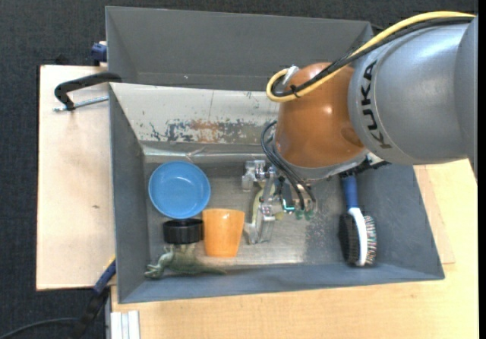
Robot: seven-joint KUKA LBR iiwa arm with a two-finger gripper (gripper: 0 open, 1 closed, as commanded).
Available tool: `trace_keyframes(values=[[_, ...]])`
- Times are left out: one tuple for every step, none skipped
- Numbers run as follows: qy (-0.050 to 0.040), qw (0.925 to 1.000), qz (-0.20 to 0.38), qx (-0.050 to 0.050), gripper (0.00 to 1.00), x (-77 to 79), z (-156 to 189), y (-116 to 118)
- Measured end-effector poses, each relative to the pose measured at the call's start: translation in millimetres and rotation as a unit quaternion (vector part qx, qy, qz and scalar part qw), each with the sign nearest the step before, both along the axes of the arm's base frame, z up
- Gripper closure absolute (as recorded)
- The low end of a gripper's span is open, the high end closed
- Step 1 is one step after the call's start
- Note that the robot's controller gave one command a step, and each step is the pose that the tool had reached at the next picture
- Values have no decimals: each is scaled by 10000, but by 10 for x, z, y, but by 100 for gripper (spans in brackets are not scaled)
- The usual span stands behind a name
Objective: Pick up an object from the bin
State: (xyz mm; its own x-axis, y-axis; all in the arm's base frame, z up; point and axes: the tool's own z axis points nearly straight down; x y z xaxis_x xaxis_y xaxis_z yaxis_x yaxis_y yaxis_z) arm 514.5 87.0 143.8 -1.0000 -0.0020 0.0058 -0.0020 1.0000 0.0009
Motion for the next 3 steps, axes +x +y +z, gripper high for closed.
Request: trace_keyframes(values=[[2, 9992, 388, 4, 0, -55, -777, 337], [-39, 9993, 364, -3, 100, -27, -731, 309], [-92, 9998, 165, 10, 100, 31, 860, 120]])
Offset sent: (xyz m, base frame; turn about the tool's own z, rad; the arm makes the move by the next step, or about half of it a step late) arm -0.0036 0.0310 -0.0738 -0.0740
